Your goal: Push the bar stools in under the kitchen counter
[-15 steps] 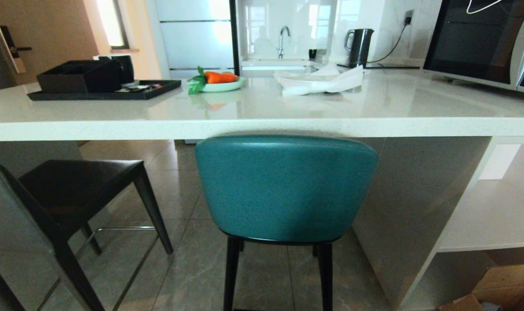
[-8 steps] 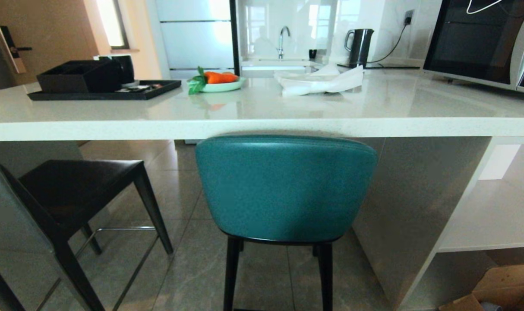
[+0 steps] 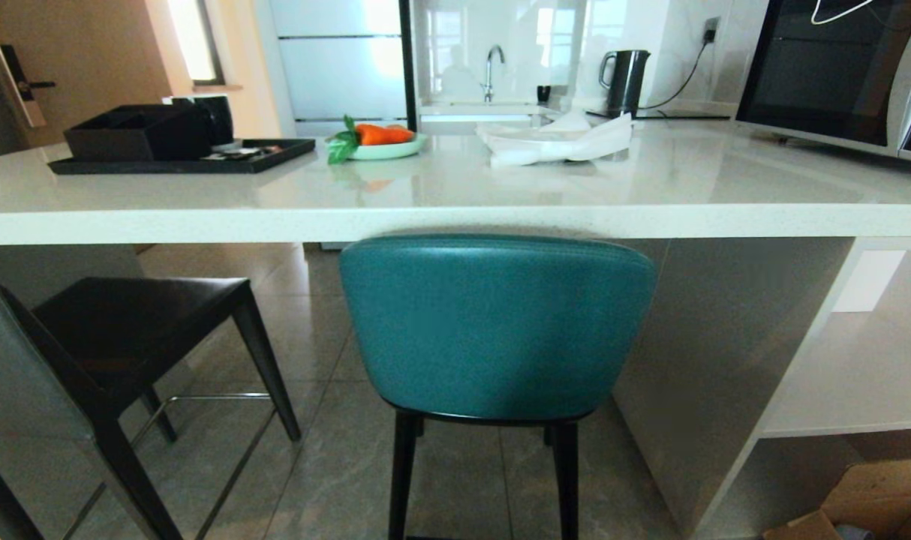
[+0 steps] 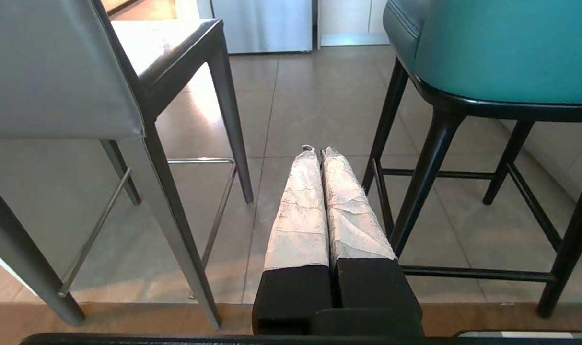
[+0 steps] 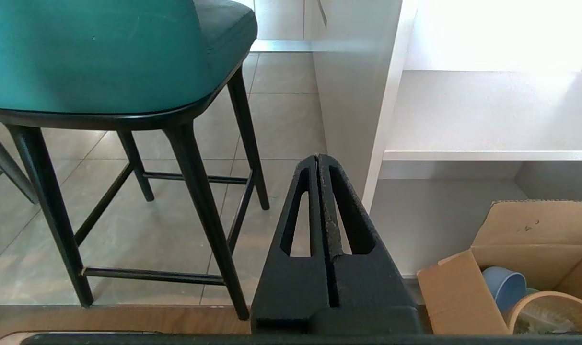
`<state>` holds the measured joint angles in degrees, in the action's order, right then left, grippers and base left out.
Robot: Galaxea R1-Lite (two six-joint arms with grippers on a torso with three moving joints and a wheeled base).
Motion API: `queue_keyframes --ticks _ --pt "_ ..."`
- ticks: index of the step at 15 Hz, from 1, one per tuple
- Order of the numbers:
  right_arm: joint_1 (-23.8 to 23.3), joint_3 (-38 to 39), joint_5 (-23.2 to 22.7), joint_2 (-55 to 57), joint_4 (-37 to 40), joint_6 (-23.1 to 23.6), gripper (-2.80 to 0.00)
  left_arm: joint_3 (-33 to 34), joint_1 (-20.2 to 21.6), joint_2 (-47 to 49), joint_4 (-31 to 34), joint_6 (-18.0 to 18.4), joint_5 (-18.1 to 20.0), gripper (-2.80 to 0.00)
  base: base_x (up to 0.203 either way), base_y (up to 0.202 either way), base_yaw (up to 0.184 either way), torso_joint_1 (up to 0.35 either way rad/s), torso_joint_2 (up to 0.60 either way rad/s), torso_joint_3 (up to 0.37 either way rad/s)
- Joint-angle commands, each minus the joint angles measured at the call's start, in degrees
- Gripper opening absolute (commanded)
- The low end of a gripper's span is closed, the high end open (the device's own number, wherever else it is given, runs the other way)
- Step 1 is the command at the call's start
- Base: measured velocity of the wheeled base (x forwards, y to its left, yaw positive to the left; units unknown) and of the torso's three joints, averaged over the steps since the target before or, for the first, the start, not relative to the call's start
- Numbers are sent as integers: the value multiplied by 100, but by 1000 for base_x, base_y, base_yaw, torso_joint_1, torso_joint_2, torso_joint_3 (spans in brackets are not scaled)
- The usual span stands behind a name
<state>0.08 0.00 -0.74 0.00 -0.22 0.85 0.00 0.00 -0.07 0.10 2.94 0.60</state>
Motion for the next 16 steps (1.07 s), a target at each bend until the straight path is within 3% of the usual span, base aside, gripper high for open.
queue_keyframes --ticks 1,16 --pt "10 26 -5 9 -4 3 -280 26 0 7 -1 -4 -7 -280 0 0 0 0 0 0" --pt "10 26 -8 9 -4 -6 -280 18 0 7 8 -4 -7 -280 0 0 0 0 0 0"
